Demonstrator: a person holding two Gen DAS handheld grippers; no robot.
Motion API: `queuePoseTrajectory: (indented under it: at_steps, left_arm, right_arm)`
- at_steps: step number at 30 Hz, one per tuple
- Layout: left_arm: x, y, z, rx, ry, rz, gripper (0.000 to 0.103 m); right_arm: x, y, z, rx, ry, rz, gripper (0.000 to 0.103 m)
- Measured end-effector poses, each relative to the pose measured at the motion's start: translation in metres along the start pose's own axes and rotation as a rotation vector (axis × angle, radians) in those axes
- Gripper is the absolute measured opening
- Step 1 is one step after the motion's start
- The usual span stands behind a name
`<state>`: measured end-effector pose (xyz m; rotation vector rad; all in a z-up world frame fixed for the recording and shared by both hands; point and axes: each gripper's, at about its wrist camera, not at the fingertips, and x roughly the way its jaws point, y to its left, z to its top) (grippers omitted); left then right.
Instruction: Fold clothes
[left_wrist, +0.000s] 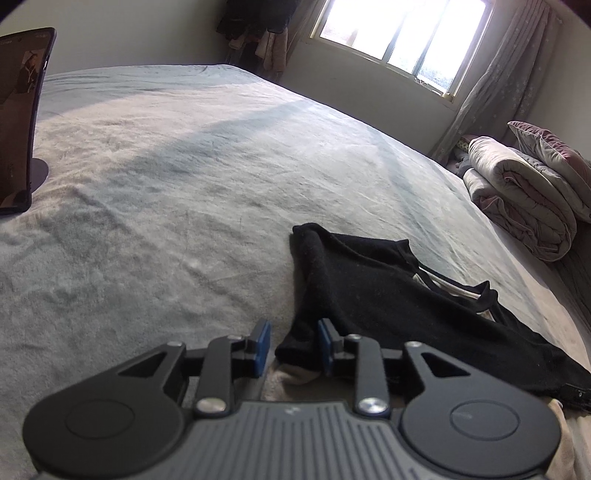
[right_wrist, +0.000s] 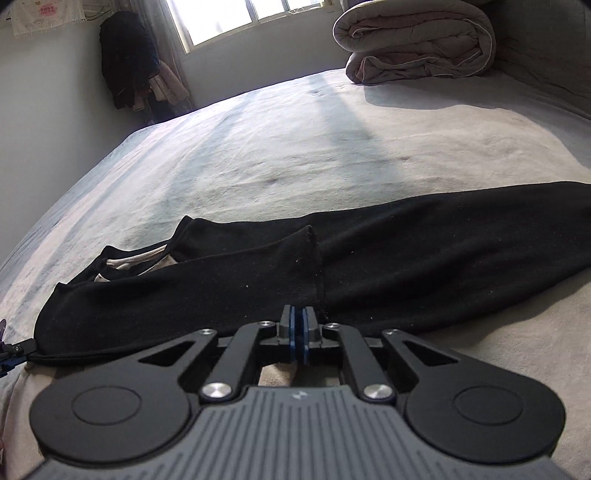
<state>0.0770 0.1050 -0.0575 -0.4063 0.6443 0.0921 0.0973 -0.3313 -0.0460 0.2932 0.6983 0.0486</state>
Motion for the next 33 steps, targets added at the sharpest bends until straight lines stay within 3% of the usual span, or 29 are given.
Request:
queuePoseTrajectory:
  at_steps: [2,4,5,14,20,24,30,33]
  left_arm:
    - [-0.002,0.000,0.003,-0.016,-0.013,-0.003,0.031]
    - [-0.005,0.000,0.007,-0.031,-0.029,-0.009,0.033]
    - [-0.006,0.001,0.009,-0.038,-0.036,-0.015,0.033]
    - [-0.009,-0.006,0.024,-0.031,-0.061,-0.185,0.038]
    - [-0.003,-0.013,0.021,-0.004,-0.043,-0.270,0.039]
    - [0.003,-0.013,0.021,-0.016,-0.019,-0.298,0.039]
    - [0.012,-0.013,0.021,-0.041,0.011,-0.306,0.039]
    - [0.017,-0.015,0.020,-0.054,0.022,-0.305,0.039]
  right_arm:
    - [-0.007,-0.018,0.002,0.060,-0.029,-0.047,0.019]
    - [-0.013,-0.037,0.003,0.121,-0.057,-0.093,0.048]
    - [-0.016,-0.046,0.004,0.151,-0.071,-0.116,0.050]
    - [-0.039,-0.127,0.012,0.412,-0.191,-0.346,0.050]
    - [-0.036,-0.170,0.019,0.508,-0.263,-0.402,0.050]
    - [-0.031,-0.191,0.029,0.537,-0.304,-0.426,0.041]
    - [-0.026,-0.222,0.032,0.637,-0.370,-0.449,0.014]
    - [-0.028,-0.222,0.031,0.644,-0.391,-0.443,0.009]
